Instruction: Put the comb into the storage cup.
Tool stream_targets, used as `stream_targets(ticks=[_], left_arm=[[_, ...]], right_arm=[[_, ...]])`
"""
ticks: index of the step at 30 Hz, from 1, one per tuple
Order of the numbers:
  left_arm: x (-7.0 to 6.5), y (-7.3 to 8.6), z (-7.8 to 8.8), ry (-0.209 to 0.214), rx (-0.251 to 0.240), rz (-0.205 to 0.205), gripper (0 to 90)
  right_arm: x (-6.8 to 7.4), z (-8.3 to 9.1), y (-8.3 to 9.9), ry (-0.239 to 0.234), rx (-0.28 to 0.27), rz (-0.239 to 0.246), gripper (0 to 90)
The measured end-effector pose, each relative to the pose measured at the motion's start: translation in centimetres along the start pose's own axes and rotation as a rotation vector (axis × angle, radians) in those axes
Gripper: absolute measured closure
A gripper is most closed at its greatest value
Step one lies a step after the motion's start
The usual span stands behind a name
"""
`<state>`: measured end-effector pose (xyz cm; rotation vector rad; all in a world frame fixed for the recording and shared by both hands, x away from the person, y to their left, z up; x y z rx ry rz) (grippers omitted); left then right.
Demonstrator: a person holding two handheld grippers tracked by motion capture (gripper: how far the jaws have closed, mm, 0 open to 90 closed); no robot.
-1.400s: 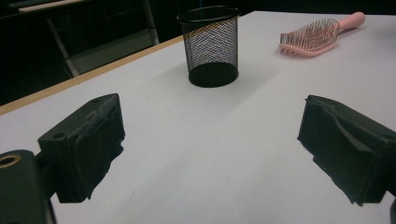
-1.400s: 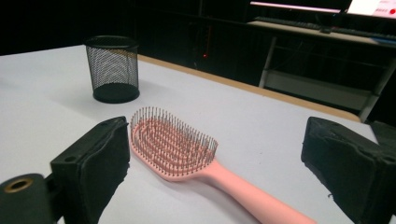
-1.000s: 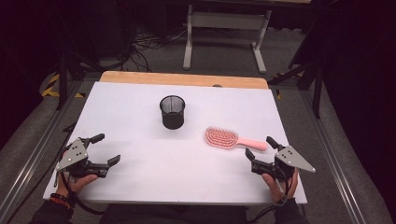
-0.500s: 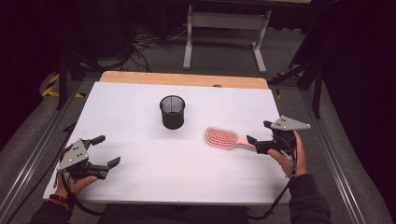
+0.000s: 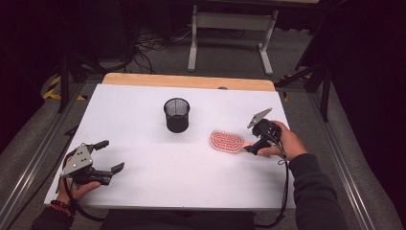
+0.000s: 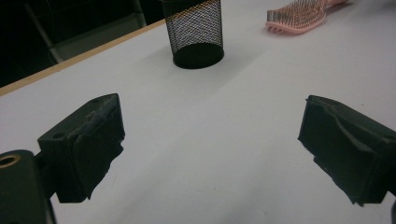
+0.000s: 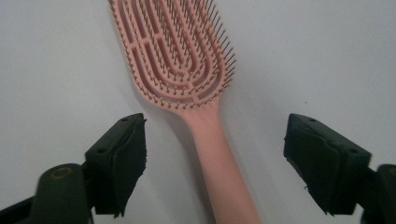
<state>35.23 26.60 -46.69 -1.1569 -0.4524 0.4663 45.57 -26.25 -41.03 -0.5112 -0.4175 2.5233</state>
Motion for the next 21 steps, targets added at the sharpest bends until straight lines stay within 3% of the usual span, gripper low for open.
stream_targets(ticks=[7, 13, 15, 21], left_arm=[[-0.1, 0.1, 0.1, 0.012, 0.006, -0.003, 7.9], [-0.2, 0.1, 0.1, 0.016, -0.001, -0.002, 8.0], [-0.3, 0.1, 0.1, 0.017, 0.0, -0.003, 8.0], [-0.4, 0.1, -0.1, 0.037, 0.013, -0.006, 10.2]], right_arm=[[-0.4, -2.2, -1.0, -0.048, 0.14, 0.069, 37.2], [-0.7, -3.2, -1.4, -0.105, 0.166, 0.102, 44.3], [-0.6, -3.7, -1.5, -0.145, 0.184, 0.115, 54.1], [-0.4, -4.5, -1.7, -0.152, 0.225, 0.151, 62.0]])
Point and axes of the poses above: each handheld gripper's, and its own axes: z roughly backward along the jaws, y roughly out of its underside, x roughly to its left, the point moved 2 cm from there along -z, roughly forward along the jaws, and after that the axes turned 6 degrees about y, right-handed, at the moved point
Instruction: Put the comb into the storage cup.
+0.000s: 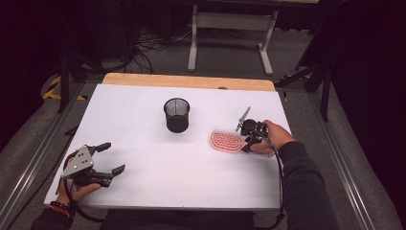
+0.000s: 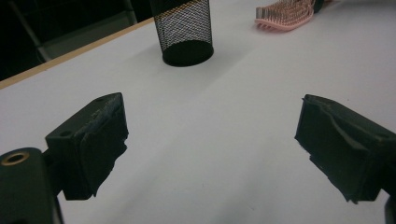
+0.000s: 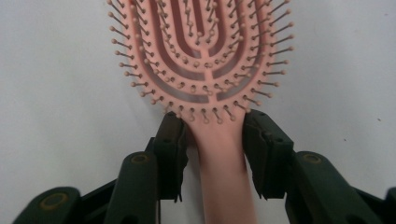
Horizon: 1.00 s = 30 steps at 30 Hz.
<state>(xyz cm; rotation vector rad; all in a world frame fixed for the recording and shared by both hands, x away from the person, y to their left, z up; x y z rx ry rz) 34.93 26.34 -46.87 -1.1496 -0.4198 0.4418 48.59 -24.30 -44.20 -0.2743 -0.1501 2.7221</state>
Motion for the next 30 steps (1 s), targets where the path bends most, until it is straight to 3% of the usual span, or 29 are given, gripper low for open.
stream_targets(ticks=[2, 9, 11, 16, 20, 21, 22, 23, 25, 26, 27, 30], left_arm=[[0.0, 0.0, -0.1, 0.0, 0.004, -0.001, 10.4], [0.0, 0.1, 0.0, -0.001, 0.003, 0.007, 10.1], [0.1, 0.1, 0.0, -0.009, 0.004, 0.01, 10.0], [0.1, 0.1, 0.1, -0.01, 0.002, 0.02, 10.0], [0.1, 0.1, 0.1, -0.018, 0.002, 0.021, 9.9], [0.1, 0.1, 0.1, -0.02, 0.003, 0.022, 9.7], [0.1, 0.0, 0.0, -0.024, 0.005, 0.023, 9.5], [0.1, 0.0, 0.0, -0.024, 0.005, 0.023, 9.5], [0.0, 0.0, 0.0, -0.023, 0.006, 0.022, 9.6], [-0.1, -0.1, 0.0, -0.02, 0.009, 0.017, 10.3], [-0.1, -0.1, 0.0, -0.02, 0.009, 0.017, 10.4], [-0.2, -0.1, 0.0, -0.02, 0.004, 0.017, 10.4]], right_arm=[[0.0, 0.0, -0.1, 0.006, 0.004, 0.021, 62.4], [0.3, 0.0, 0.1, 0.002, -0.015, 0.03, 67.5], [0.6, 0.1, 0.1, 0.019, -0.027, 0.054, 69.4], [0.9, 0.2, 0.6, 0.048, -0.069, 0.051, 69.7], [1.4, 0.5, 1.1, 0.075, -0.145, 0.014, 69.8], [1.5, 0.6, 1.2, 0.087, -0.175, 0.012, 69.8], [1.7, 0.9, 1.4, 0.11, -0.237, -0.022, 69.9], [1.7, 0.9, 1.4, 0.11, -0.237, -0.022, 69.9], [1.9, 1.3, 1.6, 0.134, -0.307, -0.047, 69.8], [2.2, 1.8, 1.8, 0.152, -0.375, -0.067, 69.9], [2.2, 1.8, 1.8, 0.152, -0.375, -0.067, 69.9], [2.6, 2.4, 2.0, 0.181, -0.447, -0.091, 69.9]])
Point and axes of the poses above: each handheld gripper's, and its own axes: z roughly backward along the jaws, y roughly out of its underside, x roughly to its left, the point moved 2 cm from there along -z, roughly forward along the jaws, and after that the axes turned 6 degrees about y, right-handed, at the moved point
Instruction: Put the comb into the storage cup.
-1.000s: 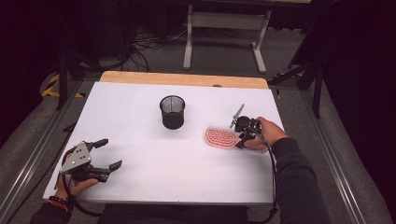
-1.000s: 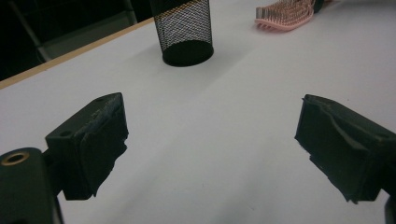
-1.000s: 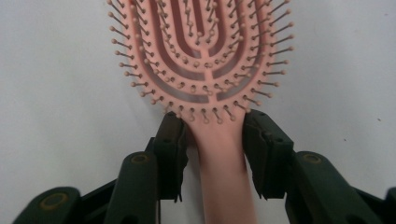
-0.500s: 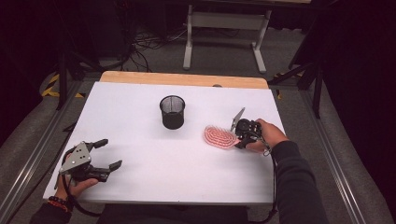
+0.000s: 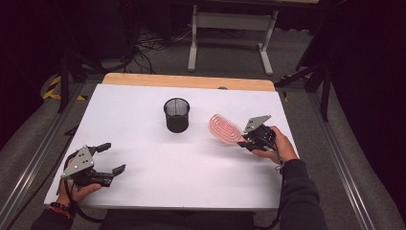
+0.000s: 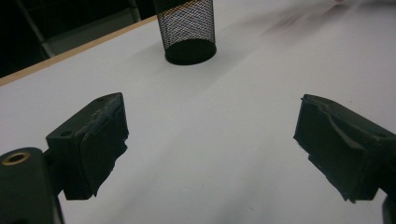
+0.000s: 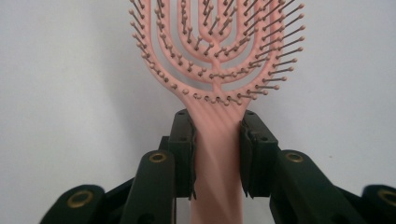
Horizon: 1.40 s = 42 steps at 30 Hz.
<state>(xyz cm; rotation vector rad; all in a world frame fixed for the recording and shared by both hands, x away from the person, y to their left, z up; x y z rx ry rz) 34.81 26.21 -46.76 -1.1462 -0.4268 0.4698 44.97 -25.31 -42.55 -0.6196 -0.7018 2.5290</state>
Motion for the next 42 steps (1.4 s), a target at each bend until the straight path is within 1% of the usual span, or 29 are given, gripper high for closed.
stream_targets(ticks=[1, 2, 3, 4, 6, 8, 10, 11, 13, 15, 16, 18, 19, 20, 23, 24, 26, 29, 30, 31, 32, 33, 34, 35, 36, 37, 38, 40, 42], left_arm=[[0.0, 0.0, 0.0, 0.0, -0.001, 0.002, 10.4], [0.0, 0.0, 0.0, -0.003, -0.003, 0.001, 10.1], [0.0, 0.0, 0.0, -0.003, -0.003, 0.001, 10.1], [0.0, 0.0, 0.0, -0.001, -0.001, 0.002, 10.1], [0.0, 0.0, -0.1, -0.007, 0.003, 0.007, 9.7], [0.0, 0.0, -0.3, -0.022, 0.009, 0.009, 9.6], [0.0, 0.0, -0.3, -0.021, 0.013, 0.016, 9.6], [0.0, 0.0, -0.4, -0.024, 0.015, 0.017, 9.6], [0.0, 0.0, -0.5, -0.024, 0.018, 0.017, 9.6], [0.0, 0.0, -0.7, -0.02, 0.023, 0.021, 9.7], [-0.1, 0.0, -0.9, -0.015, 0.029, 0.019, 9.7], [-0.2, 0.0, -1.0, -0.017, 0.03, 0.018, 9.8], [-0.3, -0.1, -1.1, -0.025, 0.038, 0.013, 10.2], [-0.4, -0.1, -1.2, -0.026, 0.039, 0.011, 10.3], [-0.5, -0.1, -1.3, -0.021, 0.036, 0.011, 10.3], [-0.5, -0.1, -1.4, -0.018, 0.036, 0.014, 10.3], [-0.6, -0.2, -1.4, -0.018, 0.032, 0.011, 10.3], [-0.8, -0.5, -1.6, -0.015, 0.02, 0.019, 10.3], [-1.0, -0.8, -1.9, -0.012, 0.01, 0.026, 10.2], [-1.0, -0.8, -1.9, -0.012, 0.01, 0.026, 10.3], [-1.1, -1.3, -2.2, -0.016, 0.013, 0.036, 10.5], [-1.1, -1.3, -2.2, -0.016, 0.013, 0.036, 11.2], [-1.2, -1.7, -2.4, -0.028, 0.01, 0.041, 11.2], [-1.3, -2.0, -2.6, -0.035, 0.003, 0.049, 12.5], [-1.5, -2.8, -2.9, -0.027, -0.018, 0.055, 12.9], [-1.5, -2.8, -2.9, -0.027, -0.018, 0.055, 13.0], [-1.7, -3.3, -3.1, -0.025, -0.033, 0.054, 13.0], [-1.8, -3.8, -3.4, -0.01, -0.054, 0.07, 12.7], [-2.0, -4.3, -3.8, 0.008, -0.068, 0.074, 11.9]], right_arm=[[0.1, 0.2, 0.0, 0.014, -0.018, -0.011, 69.8], [0.4, 0.7, -0.1, 0.022, -0.066, -0.029, 69.9], [0.4, 0.7, -0.1, 0.022, -0.066, -0.029, 69.9], [0.6, 0.9, -0.2, 0.023, -0.088, -0.032, 69.8], [1.0, 1.4, -0.2, 0.014, -0.159, -0.063, 69.9], [1.4, 1.8, -0.3, 0.021, -0.217, -0.093, 69.9], [2.0, 2.1, -0.5, 0.037, -0.265, -0.103, 69.9], [2.1, 2.2, -0.6, 0.041, -0.273, -0.105, 69.9], [2.6, 2.4, -0.9, 0.048, -0.319, -0.119, 69.8], [3.1, 2.6, -1.1, 0.066, -0.356, -0.132, 69.8], [3.5, 2.6, -1.4, 0.067, -0.389, -0.145, 69.9], [3.8, 2.6, -1.6, 0.058, -0.398, -0.143, 69.8], [4.1, 2.6, -1.8, 0.063, -0.401, -0.135, 69.9], [4.5, 2.6, -2.0, 0.071, -0.403, -0.126, 69.9], [5.4, 2.5, -2.5, 0.075, -0.418, -0.108, 69.9], [5.9, 2.3, -2.7, 0.078, -0.432, -0.113, 69.9], [6.1, 2.3, -2.8, 0.073, -0.444, -0.117, 69.8], [6.6, 2.2, -3.1, 0.084, -0.461, -0.126, 69.8], [6.9, 2.2, -3.2, 0.087, -0.478, -0.134, 69.8], [6.9, 2.2, -3.2, 0.087, -0.478, -0.134, 69.8], [7.1, 2.2, -3.3, 0.113, -0.482, -0.134, 69.9], [7.1, 2.2, -3.3, 0.113, -0.482, -0.134, 69.9], [7.3, 2.2, -3.3, 0.118, -0.49, -0.143, 69.8], [7.4, 2.1, -3.4, 0.119, -0.497, -0.15, 69.9], [7.9, 2.0, -3.5, 0.133, -0.499, -0.147, 69.9], [7.9, 2.0, -3.5, 0.133, -0.499, -0.147, 69.9], [8.1, 1.9, -3.7, 0.131, -0.504, -0.153, 69.8], [8.7, 1.8, -4.0, 0.124, -0.508, -0.138, 69.8], [9.2, 1.6, -4.4, 0.11, -0.506, -0.126, 69.8]])
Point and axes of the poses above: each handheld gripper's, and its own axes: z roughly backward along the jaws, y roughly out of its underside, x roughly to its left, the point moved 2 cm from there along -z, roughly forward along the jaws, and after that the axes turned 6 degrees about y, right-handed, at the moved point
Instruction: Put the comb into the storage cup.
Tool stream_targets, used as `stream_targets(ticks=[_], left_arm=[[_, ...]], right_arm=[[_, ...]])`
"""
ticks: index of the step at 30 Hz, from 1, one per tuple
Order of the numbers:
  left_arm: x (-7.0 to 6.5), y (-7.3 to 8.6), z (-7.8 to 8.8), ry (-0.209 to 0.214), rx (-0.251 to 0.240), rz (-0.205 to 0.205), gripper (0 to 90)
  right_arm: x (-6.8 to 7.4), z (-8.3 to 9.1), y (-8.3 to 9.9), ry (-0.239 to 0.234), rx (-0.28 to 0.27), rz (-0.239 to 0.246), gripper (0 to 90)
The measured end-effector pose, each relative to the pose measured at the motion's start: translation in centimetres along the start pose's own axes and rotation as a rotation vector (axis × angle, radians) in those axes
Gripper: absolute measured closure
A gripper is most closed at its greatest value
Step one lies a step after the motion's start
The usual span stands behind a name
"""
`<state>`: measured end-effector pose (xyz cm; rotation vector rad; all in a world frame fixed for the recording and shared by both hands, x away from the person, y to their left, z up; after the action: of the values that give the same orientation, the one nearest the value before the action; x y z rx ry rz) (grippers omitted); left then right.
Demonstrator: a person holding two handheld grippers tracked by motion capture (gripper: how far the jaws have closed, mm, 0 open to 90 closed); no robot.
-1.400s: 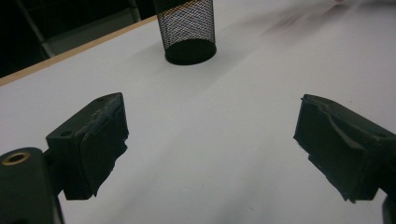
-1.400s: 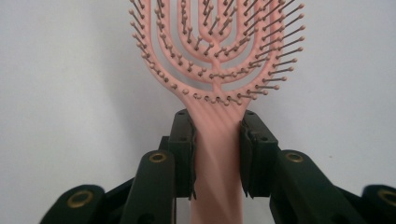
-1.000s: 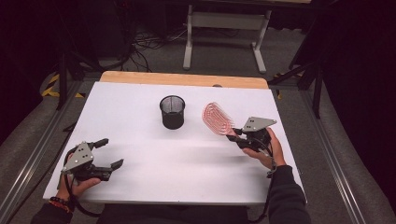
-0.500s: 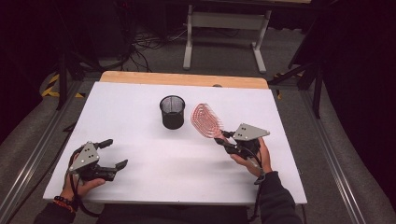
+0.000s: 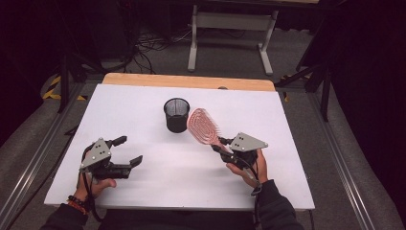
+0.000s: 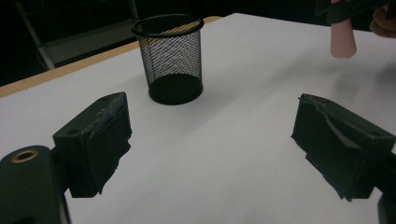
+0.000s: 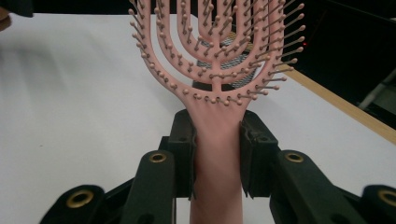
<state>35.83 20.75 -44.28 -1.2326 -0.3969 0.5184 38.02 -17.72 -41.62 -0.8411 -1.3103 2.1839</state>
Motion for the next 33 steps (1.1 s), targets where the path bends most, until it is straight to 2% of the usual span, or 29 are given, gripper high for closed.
stream_targets(ticks=[6, 8, 13, 15, 22, 25, 26, 27, 30, 33], left_arm=[[-1.1, -1.8, -1.9, 0.04, -0.045, -0.014, 12.0], [-1.6, -2.8, -2.7, 0.068, -0.074, -0.005, 12.5], [-2.6, -4.8, -4.7, 0.101, -0.123, 0.015, 14.5], [-3.1, -5.7, -5.7, 0.133, -0.152, 0.039, 14.9], [-4.2, -6.9, -7.9, 0.176, -0.169, 0.067, 16.8], [-4.6, -6.9, -8.3, 0.165, -0.168, 0.066, 18.9], [-4.7, -6.8, -8.5, 0.143, -0.166, 0.064, 18.8], [-4.8, -6.7, -8.6, 0.137, -0.164, 0.08, 18.1], [-4.6, -6.5, -9.0, 0.141, -0.159, 0.121, 18.0], [-4.6, -6.5, -9.2, 0.144, -0.154, 0.122, 21.1]], right_arm=[[1.9, -0.7, -0.5, -0.001, -0.027, 0.012, 69.8], [2.4, -0.9, -0.7, 0.012, -0.036, 0.024, 69.9], [3.4, -1.0, -1.1, 0.042, -0.078, 0.025, 69.9], [3.8, -1.2, -1.2, 0.053, -0.085, 0.022, 69.8], [5.0, -1.9, -1.1, 0.089, -0.095, 0.029, 69.8], [5.4, -2.2, -1.1, 0.099, -0.1, 0.021, 69.9], [5.5, -2.3, -1.1, 0.099, -0.101, 0.018, 69.8], [5.7, -2.4, -1.1, 0.101, -0.106, 0.015, 69.8], [6.1, -2.7, -1.2, 0.126, -0.111, 0.016, 69.8], [6.5, -3.0, -1.2, 0.152, -0.11, 0.028, 69.9]])
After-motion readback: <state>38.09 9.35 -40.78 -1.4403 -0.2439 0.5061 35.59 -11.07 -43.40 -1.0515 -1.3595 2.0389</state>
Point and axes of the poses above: each handheld gripper's, and its own axes: z roughly backward along the jaws, y roughly out of its underside, x roughly to its left, the point moved 2 cm from there along -z, roughly forward along the jaws, and after that the axes turned 6 degrees about y, right-handed, at the moved point
